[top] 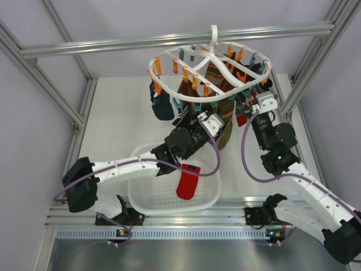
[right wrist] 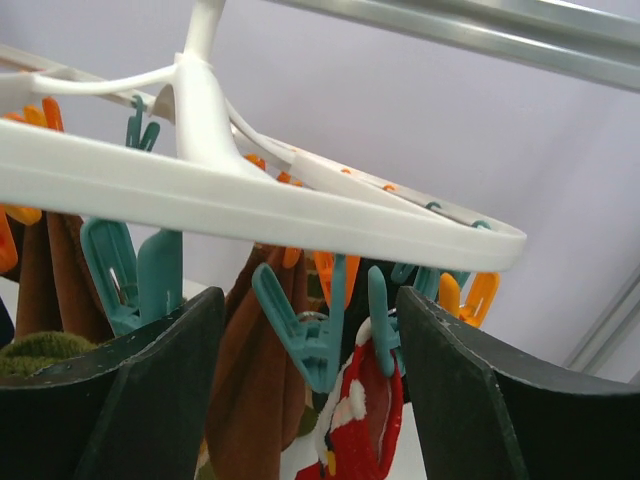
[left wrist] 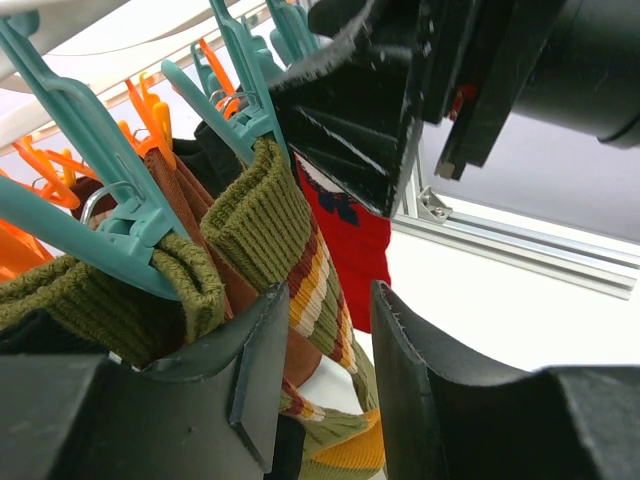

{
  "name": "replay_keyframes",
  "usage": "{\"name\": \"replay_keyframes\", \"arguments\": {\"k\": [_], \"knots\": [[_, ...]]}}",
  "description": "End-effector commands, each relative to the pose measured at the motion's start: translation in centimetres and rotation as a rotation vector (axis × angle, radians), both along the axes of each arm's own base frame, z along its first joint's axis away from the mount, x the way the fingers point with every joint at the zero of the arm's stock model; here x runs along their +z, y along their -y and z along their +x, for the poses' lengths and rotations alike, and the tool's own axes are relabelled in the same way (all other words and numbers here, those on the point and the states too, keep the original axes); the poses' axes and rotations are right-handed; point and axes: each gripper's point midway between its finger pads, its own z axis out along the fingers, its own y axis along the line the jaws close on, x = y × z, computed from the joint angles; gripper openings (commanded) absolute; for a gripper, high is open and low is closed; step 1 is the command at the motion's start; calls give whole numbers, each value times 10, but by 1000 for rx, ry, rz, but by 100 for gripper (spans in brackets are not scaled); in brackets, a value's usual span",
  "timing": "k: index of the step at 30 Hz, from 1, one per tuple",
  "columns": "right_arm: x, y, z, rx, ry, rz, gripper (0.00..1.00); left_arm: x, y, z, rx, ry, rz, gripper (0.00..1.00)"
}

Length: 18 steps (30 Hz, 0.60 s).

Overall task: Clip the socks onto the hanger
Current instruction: Open the clamp at the hanger.

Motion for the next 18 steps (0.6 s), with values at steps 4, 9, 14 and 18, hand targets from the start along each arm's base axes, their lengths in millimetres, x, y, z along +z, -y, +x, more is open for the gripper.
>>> {"name": "replay_keyframes", "arguments": {"k": [4,9,14,18], "knots": [[47,-2,-10,20,108,90,70,29,-10,-5,7,31,-92,44],[51,0,-10,15,112,109,70,28,-8,-4,7,30,-87,44],[56,-1,-12,32,116,135,50,26,-7,-3,7,25,-83,44],[57,-4,-13,51,98,141,27,26,-6,-4,5,22,-82,44]]}}
